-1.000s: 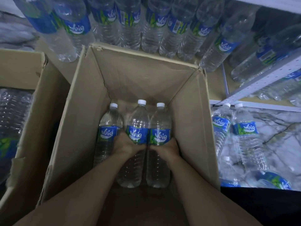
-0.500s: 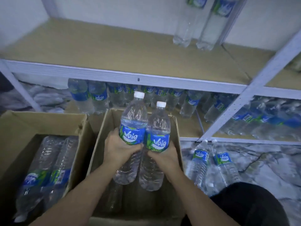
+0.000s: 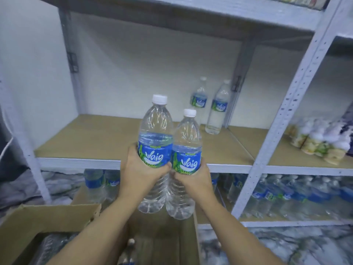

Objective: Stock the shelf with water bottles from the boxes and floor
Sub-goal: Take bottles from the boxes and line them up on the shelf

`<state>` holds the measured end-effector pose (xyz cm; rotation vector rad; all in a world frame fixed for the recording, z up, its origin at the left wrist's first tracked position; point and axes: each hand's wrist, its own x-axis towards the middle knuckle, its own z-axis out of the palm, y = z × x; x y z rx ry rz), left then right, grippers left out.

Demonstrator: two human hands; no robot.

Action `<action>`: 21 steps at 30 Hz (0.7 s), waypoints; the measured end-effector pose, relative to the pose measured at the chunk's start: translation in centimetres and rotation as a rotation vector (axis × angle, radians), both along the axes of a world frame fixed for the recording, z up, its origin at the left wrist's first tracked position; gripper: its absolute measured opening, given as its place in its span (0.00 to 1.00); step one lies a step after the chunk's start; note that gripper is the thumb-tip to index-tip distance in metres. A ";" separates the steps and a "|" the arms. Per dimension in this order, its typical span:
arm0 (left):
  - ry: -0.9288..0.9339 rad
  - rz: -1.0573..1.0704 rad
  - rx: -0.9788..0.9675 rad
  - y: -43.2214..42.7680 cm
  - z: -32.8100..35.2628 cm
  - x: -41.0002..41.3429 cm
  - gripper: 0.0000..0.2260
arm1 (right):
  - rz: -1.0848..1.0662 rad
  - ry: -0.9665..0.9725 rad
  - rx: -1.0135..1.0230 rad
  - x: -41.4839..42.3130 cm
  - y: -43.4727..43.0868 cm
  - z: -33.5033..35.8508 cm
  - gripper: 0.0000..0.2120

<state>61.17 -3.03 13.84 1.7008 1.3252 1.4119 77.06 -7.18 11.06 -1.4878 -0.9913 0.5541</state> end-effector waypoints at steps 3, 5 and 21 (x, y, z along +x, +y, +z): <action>-0.027 -0.012 0.026 2.0 2.2 1.4 0.34 | 0.031 -0.024 0.007 1.5 2.2 2.6 0.33; -0.043 0.003 0.060 3.9 3.2 2.6 0.34 | 0.026 -0.037 0.023 2.6 4.0 4.0 0.30; -0.137 0.036 0.145 22.4 4.9 7.6 0.36 | -0.010 -0.113 0.079 7.9 23.8 6.7 0.34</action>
